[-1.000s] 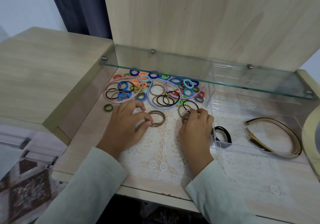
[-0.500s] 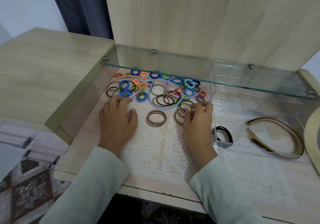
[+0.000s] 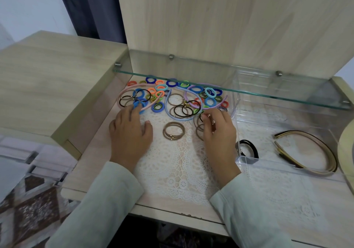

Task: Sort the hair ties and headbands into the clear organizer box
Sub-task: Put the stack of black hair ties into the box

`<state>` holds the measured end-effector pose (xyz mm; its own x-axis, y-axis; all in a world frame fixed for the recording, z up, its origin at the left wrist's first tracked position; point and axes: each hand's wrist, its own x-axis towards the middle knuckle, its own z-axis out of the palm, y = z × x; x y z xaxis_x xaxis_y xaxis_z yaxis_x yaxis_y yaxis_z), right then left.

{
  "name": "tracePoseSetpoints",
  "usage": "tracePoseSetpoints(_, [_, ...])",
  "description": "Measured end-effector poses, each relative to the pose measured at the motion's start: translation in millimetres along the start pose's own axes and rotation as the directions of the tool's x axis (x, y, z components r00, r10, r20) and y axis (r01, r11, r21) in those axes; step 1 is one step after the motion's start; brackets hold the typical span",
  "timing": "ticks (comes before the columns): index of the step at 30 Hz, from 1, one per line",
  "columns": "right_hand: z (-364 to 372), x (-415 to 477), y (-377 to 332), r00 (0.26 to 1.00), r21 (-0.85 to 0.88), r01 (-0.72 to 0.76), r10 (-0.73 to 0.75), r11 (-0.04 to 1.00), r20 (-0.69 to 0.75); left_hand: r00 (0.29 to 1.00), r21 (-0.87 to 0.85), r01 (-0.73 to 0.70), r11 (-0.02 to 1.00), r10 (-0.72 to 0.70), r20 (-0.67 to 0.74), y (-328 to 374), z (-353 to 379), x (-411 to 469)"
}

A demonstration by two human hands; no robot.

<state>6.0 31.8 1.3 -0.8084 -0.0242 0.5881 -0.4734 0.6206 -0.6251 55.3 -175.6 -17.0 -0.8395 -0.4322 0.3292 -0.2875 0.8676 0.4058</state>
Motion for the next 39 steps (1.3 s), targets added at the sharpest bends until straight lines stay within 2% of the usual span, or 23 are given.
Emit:
tracePoseSetpoints(7, [0.3,-2.1,-7.6,0.999,0.172,0.036,-0.030,0.984,-0.038,0.999,-0.007,-0.039,0.999,0.039,0.025,1.7,-1.4,-0.3])
tracePoseSetpoints(13, [6.3,-8.4,-9.7,0.980,0.295,0.119,-0.160,0.948,0.118,1.000,-0.035,-0.017,0.999,0.018,0.025,1.4,-2.7,-0.9])
tracePoseSetpoints(19, [13.5,-15.3,-17.3,0.955,0.282,0.190,-0.244,0.940,0.169,1.000,-0.045,-0.009,0.999,0.011,0.029,1.2,-3.1,-0.8])
tracePoseSetpoints(25, [22.7,-22.7,-20.8,0.946,0.258,0.161,-0.223,0.953,0.235,1.000,-0.057,0.008,0.998,-0.007,0.019,0.3,-2.6,-0.9])
tracePoseSetpoints(33, [27.1,-24.2,-14.2,0.916,0.156,0.200,-0.241,0.967,0.320,1.000,-0.119,0.028,0.993,-0.028,0.009,2.3,-4.4,-1.3])
tracePoseSetpoints(39, [17.2,-16.6,-15.0,0.962,0.074,0.179,-0.190,0.981,0.198,0.998,-0.206,0.050,0.977,-0.054,-0.017,-0.1,-6.7,0.2])
